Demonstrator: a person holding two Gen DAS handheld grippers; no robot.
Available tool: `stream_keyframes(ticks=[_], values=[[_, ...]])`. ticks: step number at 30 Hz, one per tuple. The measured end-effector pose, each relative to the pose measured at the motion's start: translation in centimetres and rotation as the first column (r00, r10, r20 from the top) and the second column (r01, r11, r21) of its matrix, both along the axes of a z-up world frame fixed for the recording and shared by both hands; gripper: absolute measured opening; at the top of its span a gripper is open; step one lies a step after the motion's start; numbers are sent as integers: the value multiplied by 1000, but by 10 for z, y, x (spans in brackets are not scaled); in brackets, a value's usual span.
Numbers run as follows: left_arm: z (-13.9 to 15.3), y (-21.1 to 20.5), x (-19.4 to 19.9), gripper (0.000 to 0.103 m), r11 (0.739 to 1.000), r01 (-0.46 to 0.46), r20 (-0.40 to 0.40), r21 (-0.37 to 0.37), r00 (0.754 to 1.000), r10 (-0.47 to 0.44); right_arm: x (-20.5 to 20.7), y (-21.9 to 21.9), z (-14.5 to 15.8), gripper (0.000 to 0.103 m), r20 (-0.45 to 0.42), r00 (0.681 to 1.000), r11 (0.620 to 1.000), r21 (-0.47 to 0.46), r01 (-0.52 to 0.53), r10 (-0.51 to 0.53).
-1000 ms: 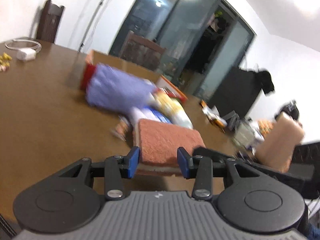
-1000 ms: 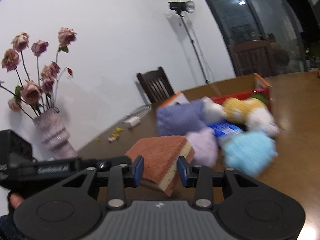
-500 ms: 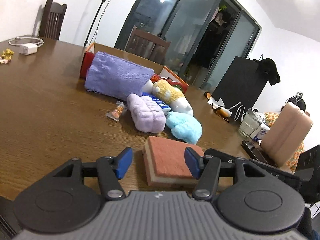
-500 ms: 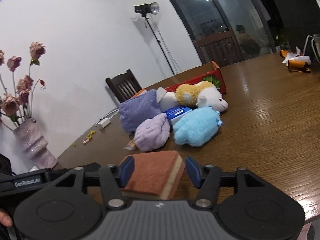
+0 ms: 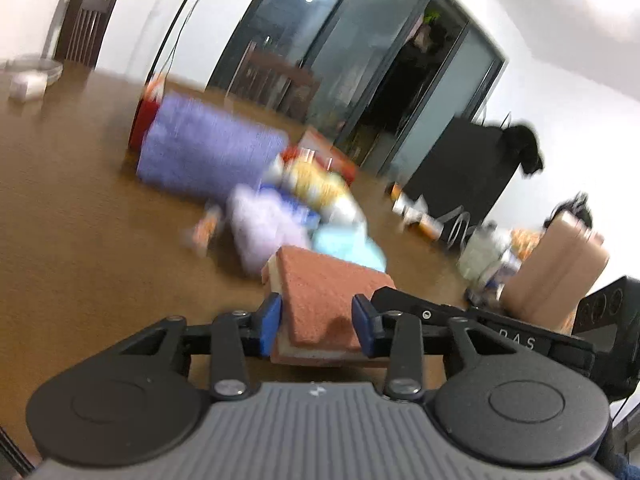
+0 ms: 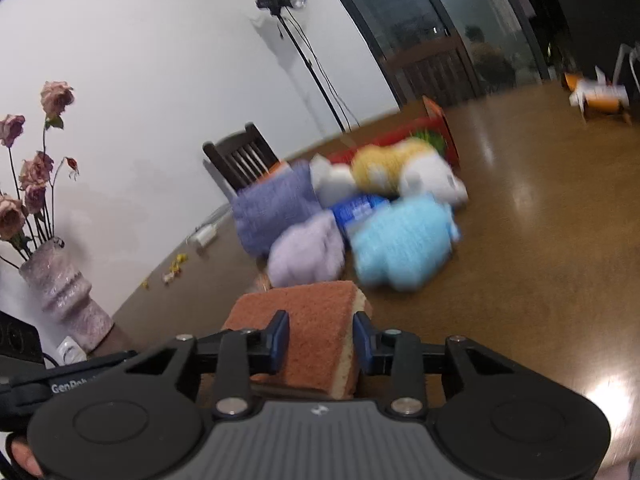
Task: Organize soft objects
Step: 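Lift the sponge block with both grippers and carry it into the cardboard box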
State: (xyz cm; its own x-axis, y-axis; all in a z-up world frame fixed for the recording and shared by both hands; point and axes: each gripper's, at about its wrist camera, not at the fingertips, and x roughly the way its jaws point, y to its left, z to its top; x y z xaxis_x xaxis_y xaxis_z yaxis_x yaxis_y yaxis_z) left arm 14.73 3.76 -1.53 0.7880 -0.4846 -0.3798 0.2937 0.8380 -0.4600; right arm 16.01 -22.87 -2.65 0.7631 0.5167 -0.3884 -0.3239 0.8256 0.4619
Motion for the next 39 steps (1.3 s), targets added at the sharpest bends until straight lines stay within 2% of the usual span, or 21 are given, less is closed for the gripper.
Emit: stream_keyframes(ticks=[3,5,9,11,14,17,21,23,24,25,27,31,32,33,36,39], values=[[32,5,24,39,1000,-29,81,11,996,28,13,9,32,34,100,995,1000,-18,-6,8],[60,11,54,39,998,-57,139,26,989,53,36,18,56,34,163,986,999,-37,-20,26],[105,26,129,39,993,-103,189,49,978,92,113,36,104,34,249,967,998,-47,-52,62],[117,35,181,39,989,-132,169,70,978,119,163,47,121,34,252,965,997,-39,-67,74],[114,46,253,40,977,-185,104,110,979,174,251,65,130,34,163,982,995,-20,-95,97],[96,55,322,40,963,-193,15,186,981,194,344,82,117,34,-27,994,994,27,-109,110],[66,65,393,42,946,-197,-112,255,966,232,433,104,80,34,-218,971,994,45,-95,103],[50,70,419,52,945,-178,-183,275,955,233,467,115,60,35,-294,951,996,39,-86,94],[45,71,427,61,945,-183,-209,273,947,243,477,119,50,35,-330,940,996,53,-74,88],[42,72,432,65,945,-180,-216,272,946,242,485,121,42,35,-360,929,995,67,-69,89],[40,72,436,67,941,-183,-214,286,945,249,494,129,31,36,-385,918,995,66,-71,92],[41,77,431,71,940,-196,-196,281,946,256,489,132,24,40,-370,925,995,69,-69,89],[43,77,428,81,938,-201,-186,281,948,259,489,131,25,44,-366,926,995,66,-70,89],[46,77,425,83,937,-205,-176,282,949,260,488,131,28,45,-357,930,996,54,-68,83],[64,77,413,83,928,-214,-141,305,953,266,484,121,41,45,-339,939,998,54,-45,60],[91,77,389,83,918,-238,-89,318,956,279,469,107,68,48,-298,953,998,39,-41,51]])
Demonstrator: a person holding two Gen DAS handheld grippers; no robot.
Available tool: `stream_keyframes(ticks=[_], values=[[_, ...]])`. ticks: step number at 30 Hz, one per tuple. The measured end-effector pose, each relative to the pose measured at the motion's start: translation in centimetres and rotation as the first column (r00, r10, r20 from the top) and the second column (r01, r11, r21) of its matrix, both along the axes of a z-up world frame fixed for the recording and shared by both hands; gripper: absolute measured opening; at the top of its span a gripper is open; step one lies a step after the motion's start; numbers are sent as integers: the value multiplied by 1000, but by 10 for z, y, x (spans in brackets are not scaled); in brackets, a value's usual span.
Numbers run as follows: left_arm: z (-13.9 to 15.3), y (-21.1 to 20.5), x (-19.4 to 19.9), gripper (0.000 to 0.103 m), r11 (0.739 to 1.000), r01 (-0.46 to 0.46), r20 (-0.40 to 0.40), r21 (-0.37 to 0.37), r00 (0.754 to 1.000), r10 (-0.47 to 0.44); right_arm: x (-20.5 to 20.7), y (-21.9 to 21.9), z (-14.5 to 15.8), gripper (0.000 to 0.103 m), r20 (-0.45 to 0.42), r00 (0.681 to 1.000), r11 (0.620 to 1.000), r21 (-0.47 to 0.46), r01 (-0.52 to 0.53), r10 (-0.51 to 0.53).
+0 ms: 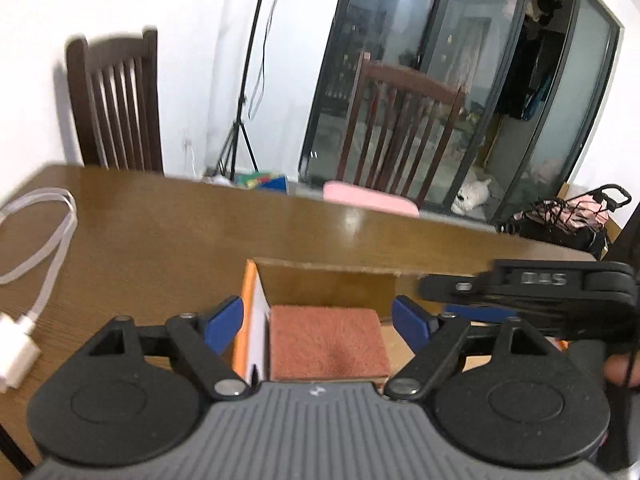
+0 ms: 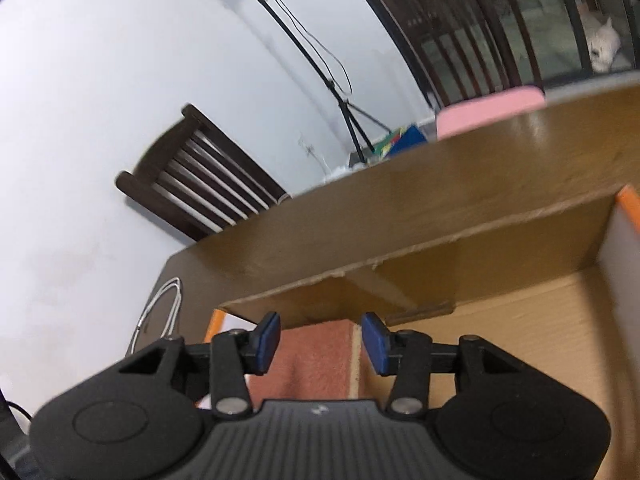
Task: Organize soft objects
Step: 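Open both grippers to release the sponge block in the box and withdraw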
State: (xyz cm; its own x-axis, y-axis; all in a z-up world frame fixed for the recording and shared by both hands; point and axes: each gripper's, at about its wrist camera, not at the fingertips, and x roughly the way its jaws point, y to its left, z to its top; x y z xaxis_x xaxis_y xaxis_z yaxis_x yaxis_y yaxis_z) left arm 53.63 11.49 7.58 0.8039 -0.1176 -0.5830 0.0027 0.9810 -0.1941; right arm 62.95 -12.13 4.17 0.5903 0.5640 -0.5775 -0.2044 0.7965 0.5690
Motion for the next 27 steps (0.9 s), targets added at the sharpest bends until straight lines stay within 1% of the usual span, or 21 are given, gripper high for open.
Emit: stream_keyframes(ticks=[1,2,3,5,7,9,10,12,14,15,18,19,20,22,24,25,27], values=[[10,2,-10,84,1000,-4,17,1,1000,4,-5,-7,9,51,18,1000,1000,-1,3,-3],[17,3,-21,85,1000,-6,30,-2,1000,6,-15,-15,19,59,36,999,1000,9,5,-6],[23,2,-30,85,1000,-6,37,-4,999,6,-23,-23,28,63,43,999,1000,19,7,-8],[36,-2,-54,86,1000,2,48,14,999,-2,-49,-43,48,63,56,998,1000,14,11,-12],[53,-7,-81,88,999,7,74,52,997,-11,-74,-60,66,64,88,996,1000,-12,14,-13],[67,-16,-110,95,996,10,108,84,994,-19,-104,-79,83,71,121,993,999,-35,17,-13],[75,-20,-129,97,995,14,134,101,991,-28,-118,-88,90,73,133,991,999,-40,17,-11],[88,-28,-162,100,992,26,186,127,981,-50,-150,-107,101,82,167,986,999,-38,13,-7],[94,-40,-192,103,986,35,232,163,970,-73,-179,-123,106,84,210,978,999,-34,7,1],[97,-47,-209,103,982,40,264,185,960,-89,-192,-128,107,84,227,974,999,-44,8,3],[95,-64,-248,103,970,41,354,239,927,-127,-228,-139,108,84,274,962,995,-100,22,6],[92,-70,-263,103,967,32,390,253,911,-132,-239,-141,109,84,295,955,993,-115,22,13],[88,-75,-276,103,966,17,414,260,902,-127,-249,-143,110,84,317,948,992,-128,21,21],[79,-82,-300,103,968,-6,438,250,892,-108,-274,-145,112,86,371,928,987,-161,26,36],[71,-85,-322,103,975,-12,455,221,886,-92,-297,-147,112,88,423,905,981,-188,38,46],[67,-86,-334,103,977,-7,472,215,876,-98,-309,-147,111,89,445,894,978,-202,43,53],[57,-88,-354,103,974,-5,504,226,856,-113,-333,-148,106,93,495,866,971,-231,56,68]])
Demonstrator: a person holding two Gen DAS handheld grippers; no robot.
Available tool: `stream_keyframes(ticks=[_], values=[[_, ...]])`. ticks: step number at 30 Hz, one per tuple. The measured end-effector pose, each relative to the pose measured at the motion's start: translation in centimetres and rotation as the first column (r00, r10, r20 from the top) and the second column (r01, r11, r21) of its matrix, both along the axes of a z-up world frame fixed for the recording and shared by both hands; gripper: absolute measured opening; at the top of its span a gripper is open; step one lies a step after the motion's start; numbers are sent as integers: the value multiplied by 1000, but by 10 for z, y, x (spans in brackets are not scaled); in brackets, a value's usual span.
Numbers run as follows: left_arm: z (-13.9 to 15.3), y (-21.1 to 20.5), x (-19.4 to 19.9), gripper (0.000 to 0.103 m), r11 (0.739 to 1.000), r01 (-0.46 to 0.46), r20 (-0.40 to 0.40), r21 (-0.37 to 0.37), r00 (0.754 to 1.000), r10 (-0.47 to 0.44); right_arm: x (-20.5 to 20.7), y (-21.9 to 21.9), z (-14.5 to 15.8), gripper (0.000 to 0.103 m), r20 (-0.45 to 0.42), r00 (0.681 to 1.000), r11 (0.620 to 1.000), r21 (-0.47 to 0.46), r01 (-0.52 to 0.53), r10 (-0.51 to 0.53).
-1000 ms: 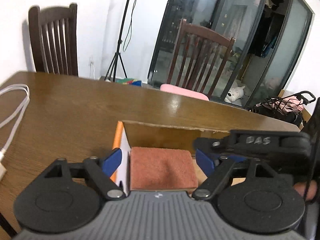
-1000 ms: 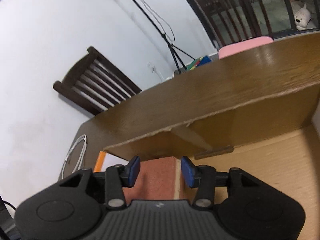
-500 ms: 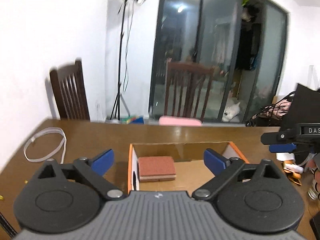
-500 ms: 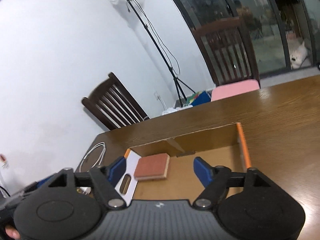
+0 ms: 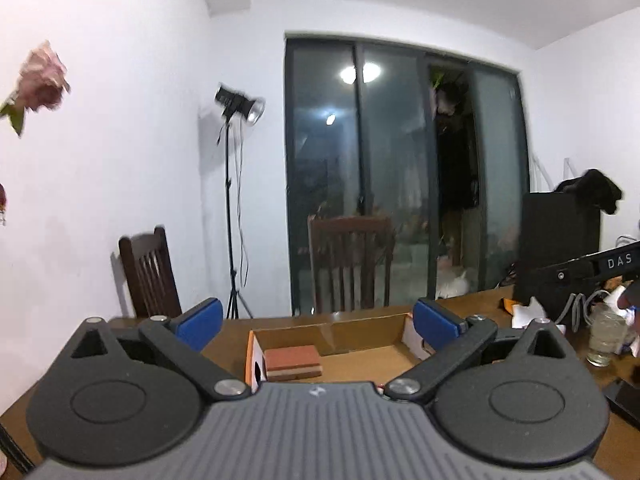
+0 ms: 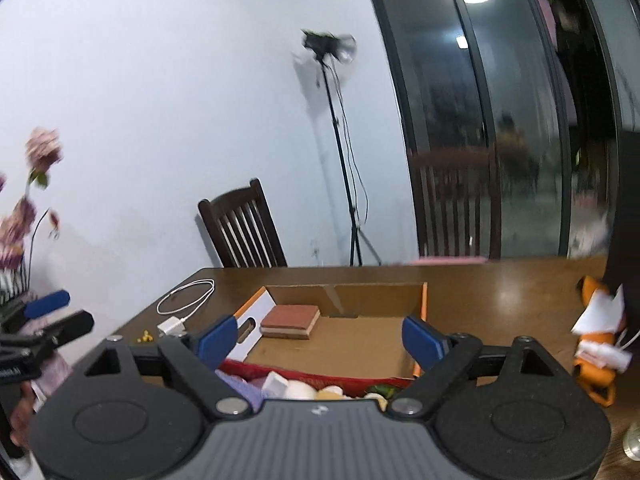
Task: Organize soft objects
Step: 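Open both grippers to release the sponge block in the box and withdraw, then move both grippers toward the lavender fluffy plush roll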
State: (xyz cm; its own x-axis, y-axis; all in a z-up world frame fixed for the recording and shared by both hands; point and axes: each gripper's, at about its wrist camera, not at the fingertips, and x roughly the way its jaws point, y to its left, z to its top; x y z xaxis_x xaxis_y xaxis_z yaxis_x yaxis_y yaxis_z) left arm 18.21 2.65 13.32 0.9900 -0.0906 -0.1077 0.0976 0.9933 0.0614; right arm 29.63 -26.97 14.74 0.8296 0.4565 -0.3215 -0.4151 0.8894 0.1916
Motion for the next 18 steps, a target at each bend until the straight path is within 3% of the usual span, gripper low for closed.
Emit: stream_keyframes(ticks=[8,11,15,18], values=[[-32,4,-76,103,1000,-20,49,-24,999,21,-95,0,-41,94,110,994,999,-46,12,-7],[-56,16,-103,103,999,-26,59,-32,998,28,-132,2,-61,100,150,989,998,-55,22,-14],[-89,33,-118,103,994,-47,6,-96,999,48,-167,11,-97,103,174,983,995,-67,71,-58],[-102,38,-111,103,994,-54,-37,-95,998,50,-182,20,-121,103,153,986,993,-85,77,-64]])
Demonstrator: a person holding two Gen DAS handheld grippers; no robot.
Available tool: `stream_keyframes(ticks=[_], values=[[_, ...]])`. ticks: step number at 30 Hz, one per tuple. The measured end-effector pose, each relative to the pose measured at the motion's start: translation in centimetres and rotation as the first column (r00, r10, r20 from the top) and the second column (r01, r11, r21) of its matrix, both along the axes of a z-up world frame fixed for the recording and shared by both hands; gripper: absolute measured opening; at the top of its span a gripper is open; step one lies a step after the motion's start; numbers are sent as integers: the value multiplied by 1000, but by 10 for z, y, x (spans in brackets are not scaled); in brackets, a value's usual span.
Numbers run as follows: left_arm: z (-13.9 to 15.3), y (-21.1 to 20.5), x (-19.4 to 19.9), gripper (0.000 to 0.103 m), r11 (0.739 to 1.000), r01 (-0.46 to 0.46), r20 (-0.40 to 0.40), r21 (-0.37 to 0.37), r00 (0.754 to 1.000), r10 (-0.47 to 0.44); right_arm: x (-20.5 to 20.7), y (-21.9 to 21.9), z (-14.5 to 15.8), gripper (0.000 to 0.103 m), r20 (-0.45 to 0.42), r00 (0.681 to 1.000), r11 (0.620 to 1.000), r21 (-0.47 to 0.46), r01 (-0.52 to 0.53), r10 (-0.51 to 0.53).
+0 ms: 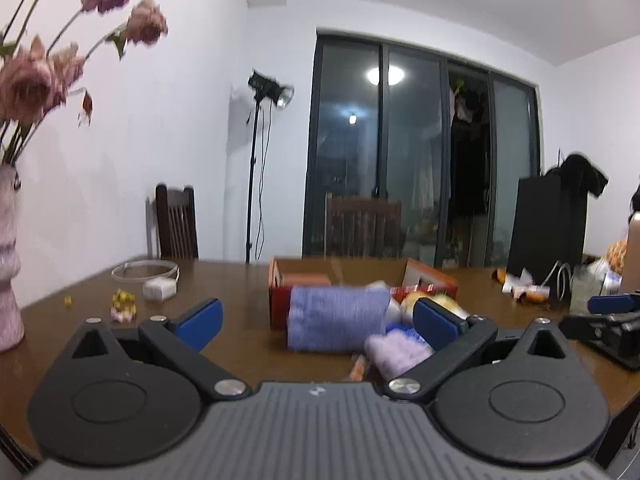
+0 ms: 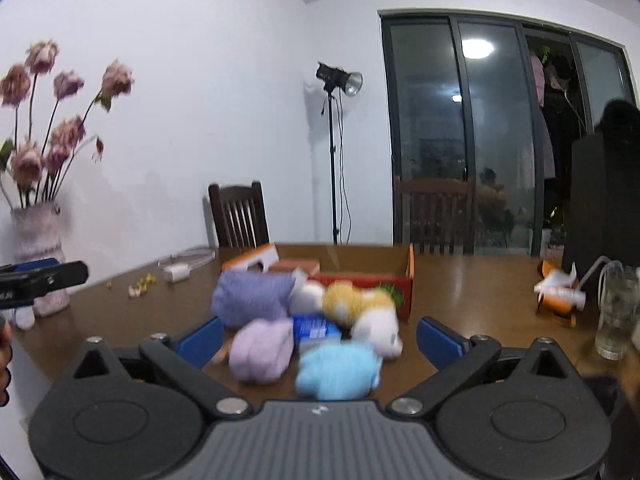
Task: Organize soft objects
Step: 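Move both grippers toward the lavender fluffy plush roll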
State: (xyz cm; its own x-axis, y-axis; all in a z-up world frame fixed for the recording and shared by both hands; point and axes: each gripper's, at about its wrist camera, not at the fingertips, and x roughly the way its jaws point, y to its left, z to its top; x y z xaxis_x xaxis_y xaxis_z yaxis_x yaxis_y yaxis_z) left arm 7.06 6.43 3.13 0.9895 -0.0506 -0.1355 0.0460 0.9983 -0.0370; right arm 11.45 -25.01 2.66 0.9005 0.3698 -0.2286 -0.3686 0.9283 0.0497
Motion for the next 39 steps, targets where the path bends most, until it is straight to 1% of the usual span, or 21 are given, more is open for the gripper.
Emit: stream_keyframes(ticks=[3,5,6,9,13,19,22,25,27,30,33,35,37,39], values=[[-7,-7,7,103,998,-22,-9,65,1000,23,-13,8,-17,103,-5,1000,998,-60,-3,2],[-8,-10,8,103,997,-15,-7,80,1000,16,-15,13,-22,103,-7,1000,995,-96,-7,6],[-11,-10,8,103,997,-7,-8,76,1000,7,-15,14,-23,103,-5,1000,994,-105,-5,4],[-19,-13,12,103,999,15,-29,49,999,-14,-11,13,-24,103,-12,1000,997,-79,-5,4],[-36,-23,18,103,997,48,-65,53,997,-44,-4,15,-34,103,-28,1000,998,-67,-9,7],[-46,-40,57,103,995,76,-174,60,983,-64,17,18,-46,100,-84,996,999,-17,-41,40],[-46,-46,75,103,996,81,-188,44,980,-72,30,18,-50,100,-112,992,998,14,-59,60],[-48,-47,94,103,996,88,-215,10,973,-84,47,23,-49,96,-132,989,998,2,-63,62],[-49,-46,108,103,995,101,-240,0,966,-98,59,25,-48,93,-139,988,998,21,-65,67],[-51,-39,125,103,998,54,-260,-11,964,-55,77,34,-47,91,-165,981,994,45,-98,105],[-53,-23,138,103,999,6,-271,-33,962,-15,94,57,-49,88,-173,976,991,-9,-135,132],[-52,-13,141,103,999,-19,-271,-34,963,9,108,74,-50,88,-187,974,988,-61,-143,130],[-53,-3,144,103,999,-36,-276,-37,961,24,118,88,-50,87,-195,971,983,-91,-161,141],[-53,2,145,103,999,-38,-280,-33,960,27,131,101,-50,71,-239,958,979,-85,-184,159]])
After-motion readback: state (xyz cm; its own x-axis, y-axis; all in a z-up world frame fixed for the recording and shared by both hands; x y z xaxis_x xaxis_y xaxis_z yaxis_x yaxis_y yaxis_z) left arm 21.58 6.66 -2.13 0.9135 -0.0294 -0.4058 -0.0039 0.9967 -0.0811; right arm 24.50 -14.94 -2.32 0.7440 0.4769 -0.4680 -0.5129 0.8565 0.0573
